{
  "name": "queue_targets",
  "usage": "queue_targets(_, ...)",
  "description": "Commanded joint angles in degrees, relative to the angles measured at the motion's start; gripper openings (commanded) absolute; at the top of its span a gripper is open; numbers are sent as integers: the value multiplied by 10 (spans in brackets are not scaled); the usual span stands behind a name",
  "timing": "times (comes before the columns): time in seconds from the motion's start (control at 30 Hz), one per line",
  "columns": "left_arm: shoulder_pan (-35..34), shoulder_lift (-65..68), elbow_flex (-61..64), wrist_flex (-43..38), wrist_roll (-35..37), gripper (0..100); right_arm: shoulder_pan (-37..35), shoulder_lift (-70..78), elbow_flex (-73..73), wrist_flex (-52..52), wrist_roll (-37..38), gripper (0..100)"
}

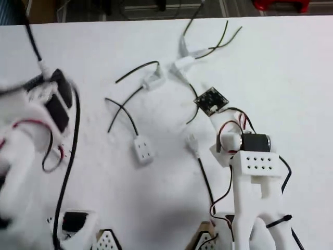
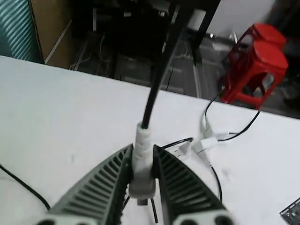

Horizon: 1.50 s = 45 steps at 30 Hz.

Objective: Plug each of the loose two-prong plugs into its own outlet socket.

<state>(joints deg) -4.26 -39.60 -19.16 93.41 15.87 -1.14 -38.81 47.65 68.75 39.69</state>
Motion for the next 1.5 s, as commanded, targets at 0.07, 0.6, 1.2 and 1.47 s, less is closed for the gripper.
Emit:
queue_targets(0.07,6,-200,309,-230,32,23,4,-15,-4,16,-17,252)
queue_targets(0.6,0,-570,962,-885,266,24,4,-15,-4,30,-18,252)
queue_targets(1.2,0,-645,1086,-907,718,24,-189,-10,-289,190,-187,250)
queue_targets(1.47,1,-645,1088,-1055,732,24,-421,-8,-484,218,-198,87)
